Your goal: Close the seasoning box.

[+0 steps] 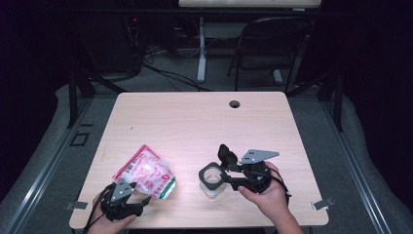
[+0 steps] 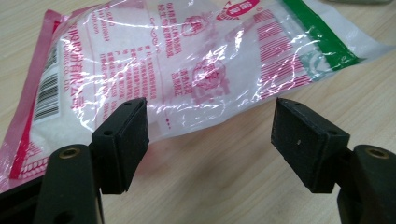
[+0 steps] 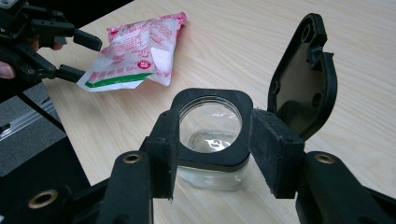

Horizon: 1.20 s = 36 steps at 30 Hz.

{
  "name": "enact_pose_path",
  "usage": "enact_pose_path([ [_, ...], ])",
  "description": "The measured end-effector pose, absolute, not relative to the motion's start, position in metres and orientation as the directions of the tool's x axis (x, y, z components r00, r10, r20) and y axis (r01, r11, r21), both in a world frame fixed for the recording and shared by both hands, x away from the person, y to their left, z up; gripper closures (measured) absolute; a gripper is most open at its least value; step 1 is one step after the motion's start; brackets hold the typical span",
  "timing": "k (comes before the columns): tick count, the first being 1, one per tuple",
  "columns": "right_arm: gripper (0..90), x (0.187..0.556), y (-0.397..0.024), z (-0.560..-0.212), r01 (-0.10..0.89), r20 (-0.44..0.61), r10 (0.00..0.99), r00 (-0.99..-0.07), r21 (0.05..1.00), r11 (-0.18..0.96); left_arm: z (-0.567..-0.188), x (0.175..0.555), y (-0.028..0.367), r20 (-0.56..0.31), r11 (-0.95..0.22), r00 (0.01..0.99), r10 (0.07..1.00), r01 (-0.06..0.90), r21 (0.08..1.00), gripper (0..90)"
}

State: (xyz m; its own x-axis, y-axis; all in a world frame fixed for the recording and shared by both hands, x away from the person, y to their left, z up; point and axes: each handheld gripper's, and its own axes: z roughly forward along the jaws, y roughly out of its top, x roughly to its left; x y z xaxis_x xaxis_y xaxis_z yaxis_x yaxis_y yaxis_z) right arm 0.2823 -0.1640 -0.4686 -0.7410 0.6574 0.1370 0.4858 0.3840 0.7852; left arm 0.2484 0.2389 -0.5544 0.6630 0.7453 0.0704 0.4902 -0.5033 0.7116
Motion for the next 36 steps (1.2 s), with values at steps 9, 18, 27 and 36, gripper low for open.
enact_pose_path([
  [9, 53.4, 0.283, -0.161, -0.471, 0.485, 0.137, 0.653, -0.745, 0.783, 0.39, -0.561, 0.257, 0.235, 0.095, -0.526, 0.67, 0.736, 0.477, 0.704, 27.3],
  [18, 53.1, 0.283, -0.163, -0.471, 0.491, 0.149, 0.655, -0.741, 0.785, 0.376, -0.569, 0.267, 0.24, 0.082, -0.504, 0.651, 0.754, 0.495, 0.708, 30.0],
  [27, 52.9, 0.284, -0.163, -0.472, 0.495, 0.159, 0.653, -0.741, 0.785, 0.371, -0.573, 0.272, 0.24, 0.136, -0.528, 0.637, 0.759, 0.48, 0.7, 42.8],
  [36, 52.8, 0.285, -0.164, -0.473, 0.502, 0.167, 0.657, -0.735, 0.785, 0.363, -0.575, 0.28, 0.241, 0.157, -0.545, 0.639, 0.753, 0.472, 0.693, 53.5],
])
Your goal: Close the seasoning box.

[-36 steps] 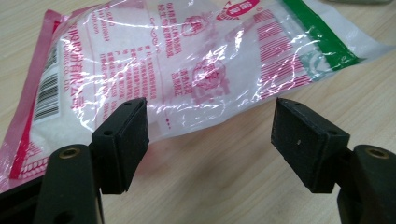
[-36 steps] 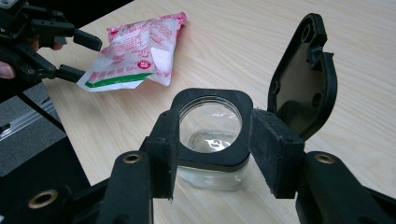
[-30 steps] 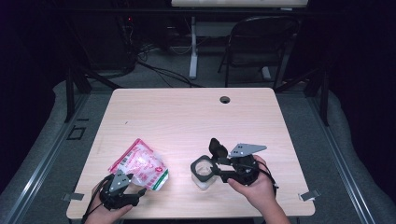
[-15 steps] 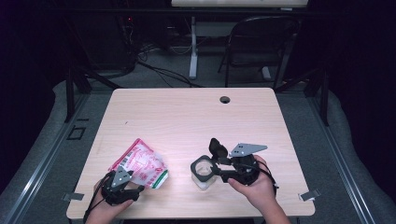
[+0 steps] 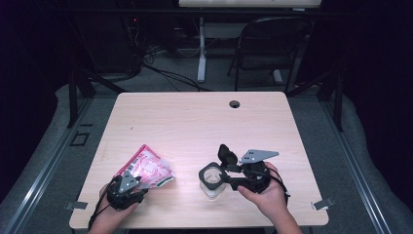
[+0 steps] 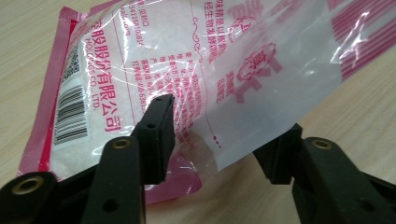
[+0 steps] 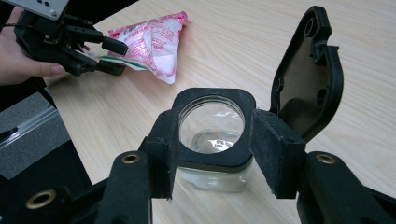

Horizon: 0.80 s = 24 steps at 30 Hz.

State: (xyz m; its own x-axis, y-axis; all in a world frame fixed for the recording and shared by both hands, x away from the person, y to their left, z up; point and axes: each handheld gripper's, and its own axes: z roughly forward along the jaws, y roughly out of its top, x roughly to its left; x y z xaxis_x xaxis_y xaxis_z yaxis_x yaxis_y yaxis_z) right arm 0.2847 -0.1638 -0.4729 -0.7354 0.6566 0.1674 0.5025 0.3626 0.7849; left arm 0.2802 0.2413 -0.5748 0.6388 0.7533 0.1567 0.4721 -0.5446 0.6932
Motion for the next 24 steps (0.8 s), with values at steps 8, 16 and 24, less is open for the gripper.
enact_pose_path([
  [8, 52.7, 0.285, -0.165, -0.474, 0.505, 0.172, 0.661, -0.731, 0.787, 0.353, -0.57, 0.284, 0.248, 0.101, -0.503, 0.634, 0.767, 0.497, 0.707, 67.8],
  [16, 52.7, 0.286, -0.164, -0.475, 0.505, 0.168, 0.662, -0.73, 0.786, 0.357, -0.57, 0.289, 0.246, 0.083, -0.489, 0.628, 0.774, 0.51, 0.708, 74.9],
  [24, 52.7, 0.287, -0.164, -0.476, 0.513, 0.182, 0.661, -0.728, 0.784, 0.349, -0.57, 0.297, 0.239, 0.068, -0.49, 0.645, 0.762, 0.503, 0.712, 67.6],
])
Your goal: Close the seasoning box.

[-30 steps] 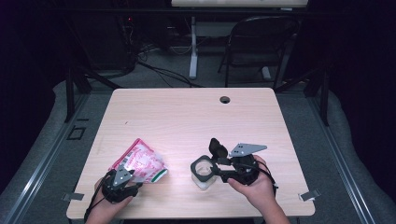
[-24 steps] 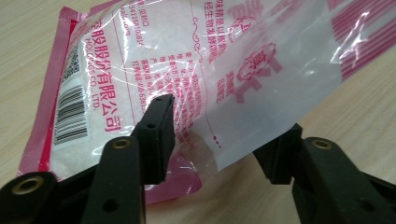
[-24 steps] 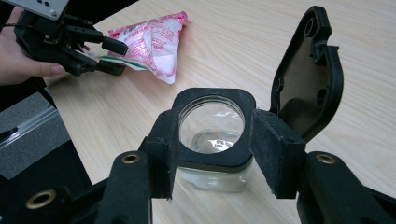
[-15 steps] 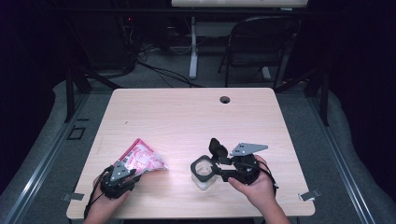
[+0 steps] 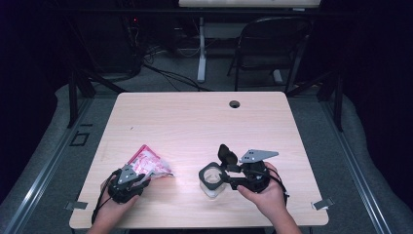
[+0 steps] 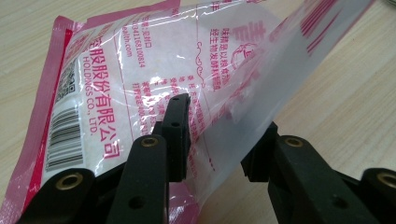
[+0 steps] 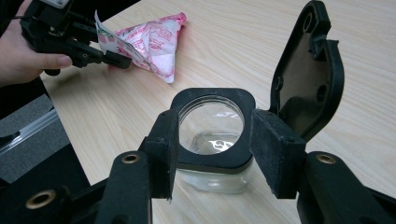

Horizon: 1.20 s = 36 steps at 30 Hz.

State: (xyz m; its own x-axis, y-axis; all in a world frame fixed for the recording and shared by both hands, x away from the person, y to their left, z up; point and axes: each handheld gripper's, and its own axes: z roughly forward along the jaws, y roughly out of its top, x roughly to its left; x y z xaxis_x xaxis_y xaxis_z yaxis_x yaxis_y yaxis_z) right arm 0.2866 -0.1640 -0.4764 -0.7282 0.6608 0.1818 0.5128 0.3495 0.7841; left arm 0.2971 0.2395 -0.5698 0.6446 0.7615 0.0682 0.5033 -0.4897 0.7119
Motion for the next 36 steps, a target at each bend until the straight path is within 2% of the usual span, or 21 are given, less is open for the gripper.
enact_pose_path([
  [6, 52.8, 0.287, -0.164, -0.476, 0.514, 0.185, 0.662, -0.726, 0.786, 0.344, -0.57, 0.3, 0.236, 0.083, -0.499, 0.644, 0.761, 0.499, 0.709, 68.9],
  [12, 52.8, 0.287, -0.164, -0.476, 0.513, 0.184, 0.662, -0.726, 0.786, 0.344, -0.571, 0.299, 0.236, 0.1, -0.501, 0.636, 0.765, 0.49, 0.713, 78.9],
  [20, 52.8, 0.286, -0.165, -0.476, 0.51, 0.18, 0.663, -0.726, 0.788, 0.344, -0.567, 0.303, 0.239, 0.08, -0.5, 0.642, 0.763, 0.506, 0.703, 89.3],
  [36, 52.7, 0.287, -0.166, -0.476, 0.51, 0.179, 0.665, -0.725, 0.789, 0.343, -0.557, 0.304, 0.244, 0.024, -0.452, 0.627, 0.778, 0.533, 0.716, 90.0],
])
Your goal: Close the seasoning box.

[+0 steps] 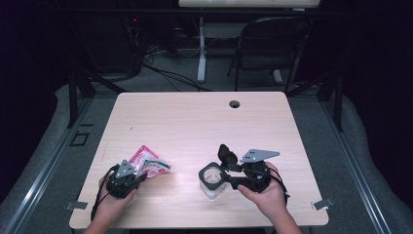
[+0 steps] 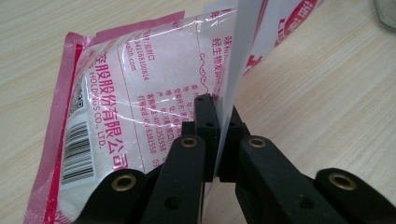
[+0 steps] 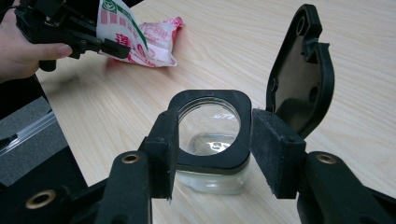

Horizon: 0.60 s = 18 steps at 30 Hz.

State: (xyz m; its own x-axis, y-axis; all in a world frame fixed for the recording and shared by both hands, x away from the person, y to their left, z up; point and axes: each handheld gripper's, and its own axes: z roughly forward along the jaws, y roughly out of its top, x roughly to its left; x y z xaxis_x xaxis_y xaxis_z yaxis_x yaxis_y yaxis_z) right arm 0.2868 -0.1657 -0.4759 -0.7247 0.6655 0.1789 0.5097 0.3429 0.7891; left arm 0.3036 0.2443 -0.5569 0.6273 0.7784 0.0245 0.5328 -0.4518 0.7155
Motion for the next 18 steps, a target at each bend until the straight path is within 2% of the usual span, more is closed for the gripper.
enact_pose_path([
  [18, 52.2, 0.287, -0.167, -0.476, 0.513, 0.182, 0.674, -0.716, 0.792, 0.332, -0.532, 0.307, 0.252, 0.008, -0.448, 0.645, 0.764, 0.522, 0.726, 90.0],
])
